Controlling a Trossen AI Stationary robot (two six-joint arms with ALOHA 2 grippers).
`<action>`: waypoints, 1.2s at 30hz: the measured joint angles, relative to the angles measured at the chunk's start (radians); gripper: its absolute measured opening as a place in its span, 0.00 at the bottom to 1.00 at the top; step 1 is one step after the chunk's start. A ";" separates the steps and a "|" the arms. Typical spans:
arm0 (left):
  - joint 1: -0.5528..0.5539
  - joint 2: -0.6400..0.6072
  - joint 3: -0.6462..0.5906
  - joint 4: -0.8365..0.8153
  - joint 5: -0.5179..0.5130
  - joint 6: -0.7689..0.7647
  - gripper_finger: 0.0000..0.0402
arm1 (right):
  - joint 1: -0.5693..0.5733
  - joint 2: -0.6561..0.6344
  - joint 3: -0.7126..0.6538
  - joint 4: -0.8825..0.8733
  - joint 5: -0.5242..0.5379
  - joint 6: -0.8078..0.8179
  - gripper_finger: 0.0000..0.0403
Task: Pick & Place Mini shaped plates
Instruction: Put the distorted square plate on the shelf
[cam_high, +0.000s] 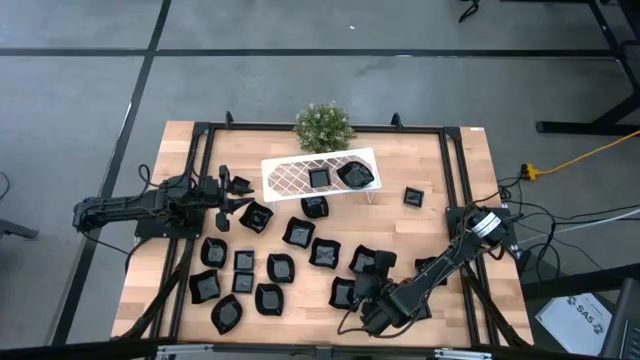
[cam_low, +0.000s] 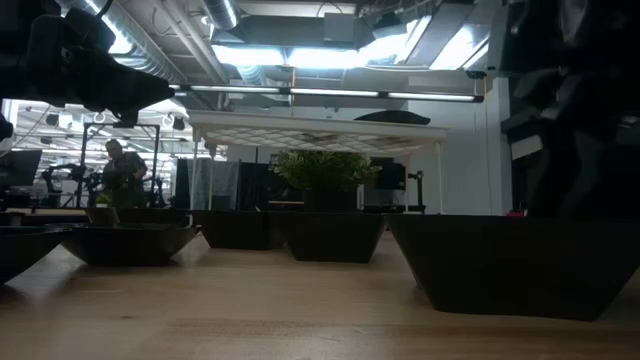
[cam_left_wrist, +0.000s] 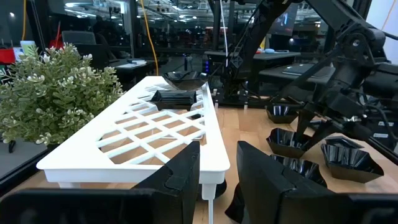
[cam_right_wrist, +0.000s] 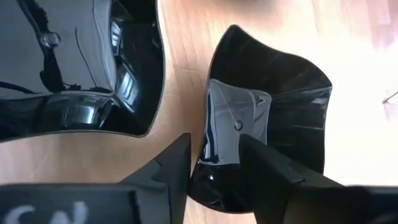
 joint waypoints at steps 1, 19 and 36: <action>0.000 0.000 0.000 0.000 0.000 0.000 0.25 | 0.000 0.000 0.000 0.003 0.000 0.000 0.31; 0.000 0.000 0.000 0.000 0.000 0.000 0.25 | -0.022 -0.012 0.083 -0.178 0.029 0.000 0.01; 0.000 0.000 0.000 0.000 0.000 0.000 0.25 | -0.129 -0.242 0.230 -0.242 0.106 -0.216 0.01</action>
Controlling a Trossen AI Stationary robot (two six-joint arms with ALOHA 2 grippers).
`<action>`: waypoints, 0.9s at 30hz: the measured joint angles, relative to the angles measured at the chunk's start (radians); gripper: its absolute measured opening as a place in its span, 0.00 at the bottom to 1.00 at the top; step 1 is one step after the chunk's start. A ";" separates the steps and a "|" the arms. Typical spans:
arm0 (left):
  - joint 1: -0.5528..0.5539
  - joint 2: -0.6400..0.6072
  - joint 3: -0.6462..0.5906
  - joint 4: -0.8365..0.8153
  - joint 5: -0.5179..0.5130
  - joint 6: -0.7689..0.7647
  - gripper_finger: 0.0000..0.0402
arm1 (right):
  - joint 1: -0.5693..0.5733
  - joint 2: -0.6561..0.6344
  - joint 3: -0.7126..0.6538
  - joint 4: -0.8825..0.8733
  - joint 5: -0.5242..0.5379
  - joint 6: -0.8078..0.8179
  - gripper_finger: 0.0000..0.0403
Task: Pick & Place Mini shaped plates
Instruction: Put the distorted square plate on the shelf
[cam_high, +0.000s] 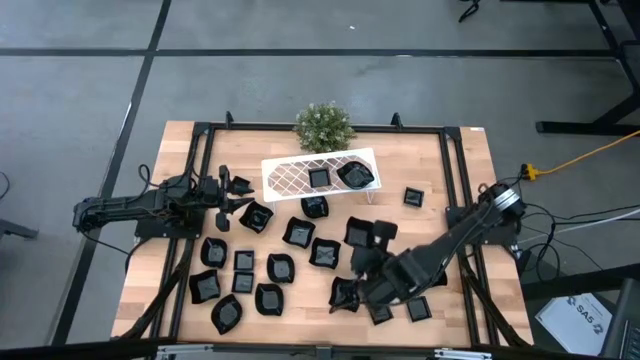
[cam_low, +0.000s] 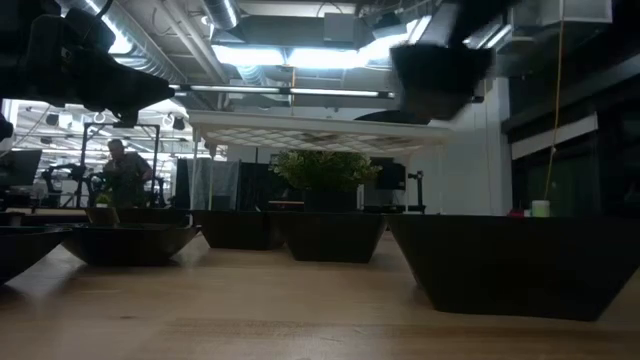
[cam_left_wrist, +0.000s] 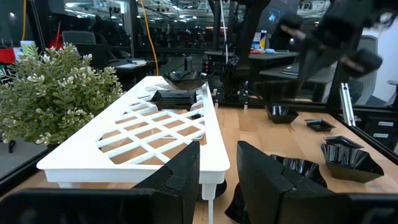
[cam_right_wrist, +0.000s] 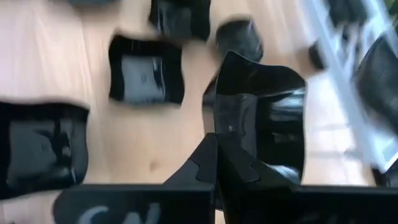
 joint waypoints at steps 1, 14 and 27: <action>0.000 0.000 0.000 0.000 0.000 0.000 0.25 | -0.008 -0.009 0.009 0.016 0.007 -0.030 0.01; 0.000 0.000 0.000 0.000 0.000 0.000 0.25 | -0.147 -0.023 0.087 0.454 -0.024 -0.754 0.01; 0.000 0.000 0.000 0.000 0.000 0.000 0.25 | -0.356 -0.018 0.073 0.683 -0.235 -1.118 0.01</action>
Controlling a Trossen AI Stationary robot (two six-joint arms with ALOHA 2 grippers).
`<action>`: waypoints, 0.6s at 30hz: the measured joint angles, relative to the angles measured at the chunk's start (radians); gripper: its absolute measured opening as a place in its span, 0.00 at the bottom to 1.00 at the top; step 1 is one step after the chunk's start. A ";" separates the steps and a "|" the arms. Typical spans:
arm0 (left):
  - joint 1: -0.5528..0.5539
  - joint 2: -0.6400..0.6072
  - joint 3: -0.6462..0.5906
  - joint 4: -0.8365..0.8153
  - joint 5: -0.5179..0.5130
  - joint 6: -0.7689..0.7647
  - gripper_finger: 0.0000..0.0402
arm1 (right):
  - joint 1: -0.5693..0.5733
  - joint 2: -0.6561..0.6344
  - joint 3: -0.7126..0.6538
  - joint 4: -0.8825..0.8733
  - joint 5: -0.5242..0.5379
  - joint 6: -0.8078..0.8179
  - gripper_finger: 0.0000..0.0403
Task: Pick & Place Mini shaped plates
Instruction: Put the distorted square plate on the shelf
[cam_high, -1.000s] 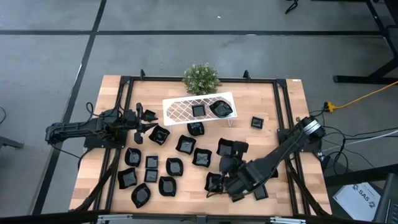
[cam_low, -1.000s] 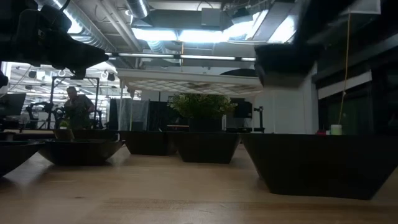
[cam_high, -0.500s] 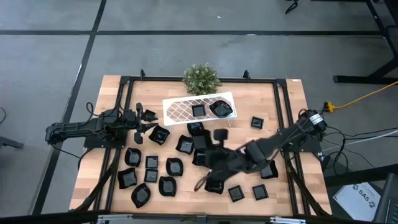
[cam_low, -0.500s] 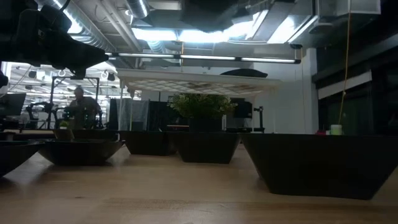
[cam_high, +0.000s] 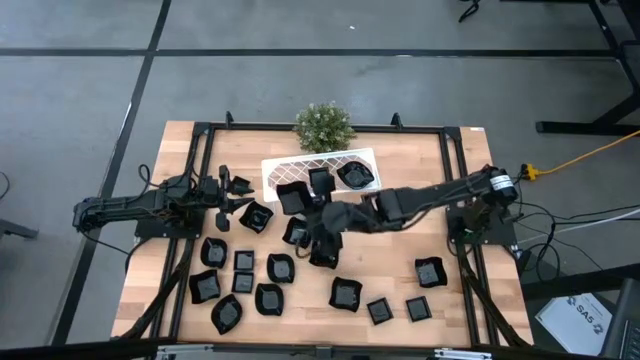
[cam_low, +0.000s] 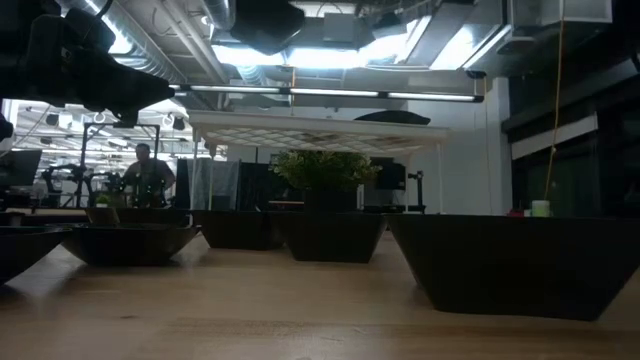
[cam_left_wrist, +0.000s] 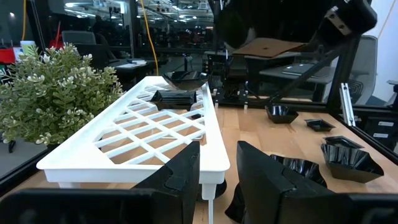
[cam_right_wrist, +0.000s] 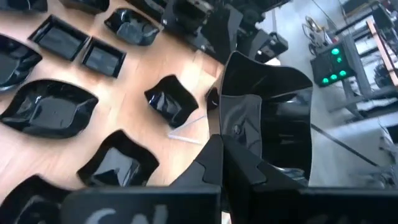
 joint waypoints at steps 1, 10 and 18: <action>0.000 0.000 0.000 0.000 0.000 0.000 0.25 | -0.015 0.000 -0.004 0.016 -0.021 -0.008 0.01; 0.000 0.000 0.000 0.000 0.000 0.000 0.25 | -0.122 0.023 -0.006 0.095 -0.146 -0.035 0.01; 0.000 0.000 0.000 0.001 0.000 0.000 0.25 | -0.173 0.070 -0.006 0.114 -0.179 -0.041 0.01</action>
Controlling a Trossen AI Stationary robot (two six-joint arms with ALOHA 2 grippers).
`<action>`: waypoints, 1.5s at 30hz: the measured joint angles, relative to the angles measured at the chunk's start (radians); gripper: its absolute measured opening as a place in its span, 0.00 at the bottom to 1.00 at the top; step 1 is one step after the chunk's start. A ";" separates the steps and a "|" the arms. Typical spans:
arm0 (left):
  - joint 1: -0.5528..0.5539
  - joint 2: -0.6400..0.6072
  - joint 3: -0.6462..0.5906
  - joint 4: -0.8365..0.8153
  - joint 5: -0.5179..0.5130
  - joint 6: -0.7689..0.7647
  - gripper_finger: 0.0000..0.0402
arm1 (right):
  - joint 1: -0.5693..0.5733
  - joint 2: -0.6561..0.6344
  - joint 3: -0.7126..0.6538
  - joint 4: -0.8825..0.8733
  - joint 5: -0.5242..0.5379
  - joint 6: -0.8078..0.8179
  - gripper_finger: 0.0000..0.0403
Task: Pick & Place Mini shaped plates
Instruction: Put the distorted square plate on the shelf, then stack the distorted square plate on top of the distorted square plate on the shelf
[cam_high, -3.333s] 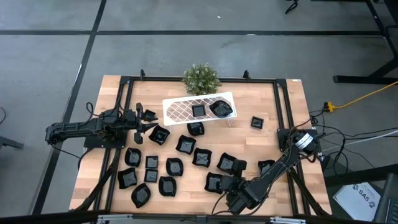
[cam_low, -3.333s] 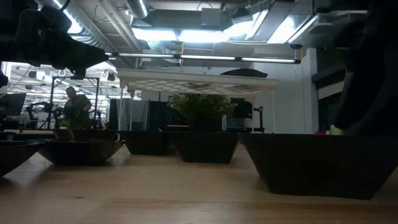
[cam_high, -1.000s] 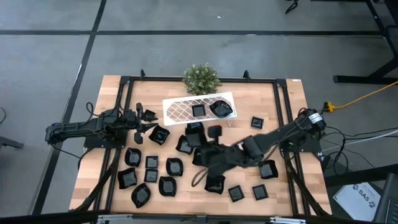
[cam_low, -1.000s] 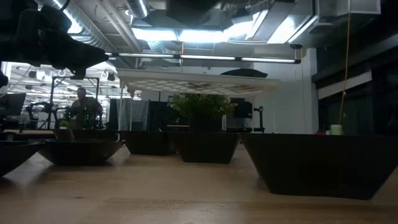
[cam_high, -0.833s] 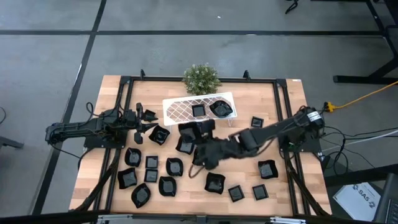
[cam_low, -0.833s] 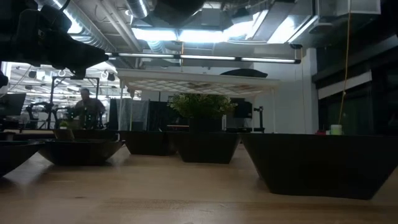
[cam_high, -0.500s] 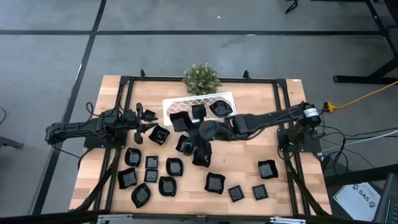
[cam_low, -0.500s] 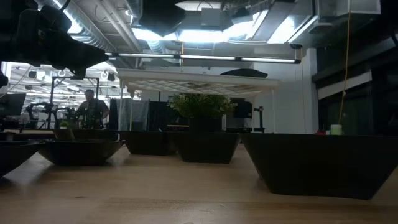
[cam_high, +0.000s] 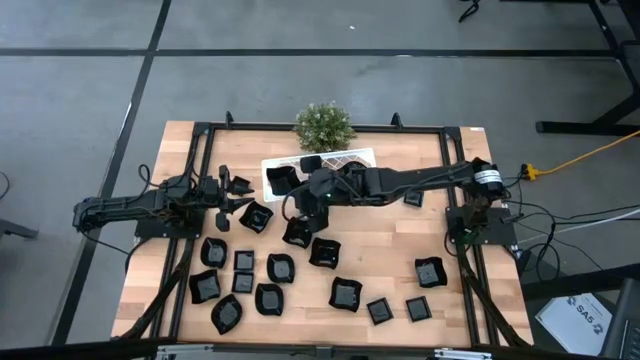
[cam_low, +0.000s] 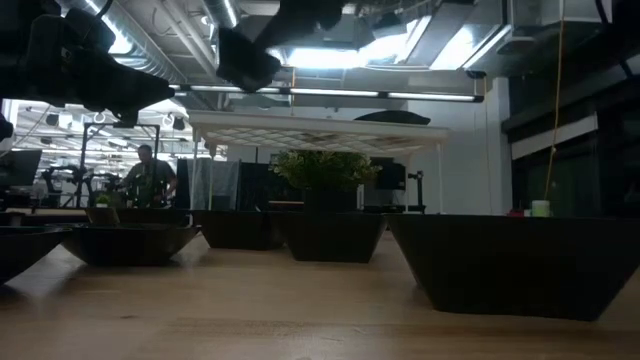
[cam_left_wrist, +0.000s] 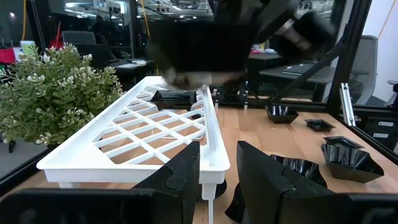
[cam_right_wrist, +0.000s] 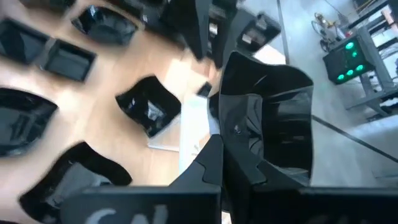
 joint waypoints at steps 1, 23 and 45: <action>0.000 0.000 0.000 0.000 0.000 0.000 0.25 | -0.006 0.005 -0.001 -0.008 0.000 -0.002 0.01; 0.000 0.000 0.000 -0.007 0.000 0.000 0.25 | -0.087 0.032 0.000 -0.033 -0.044 0.057 0.03; 0.000 0.000 0.000 -0.008 0.000 0.000 0.25 | -0.119 0.032 0.000 -0.048 -0.070 0.176 0.10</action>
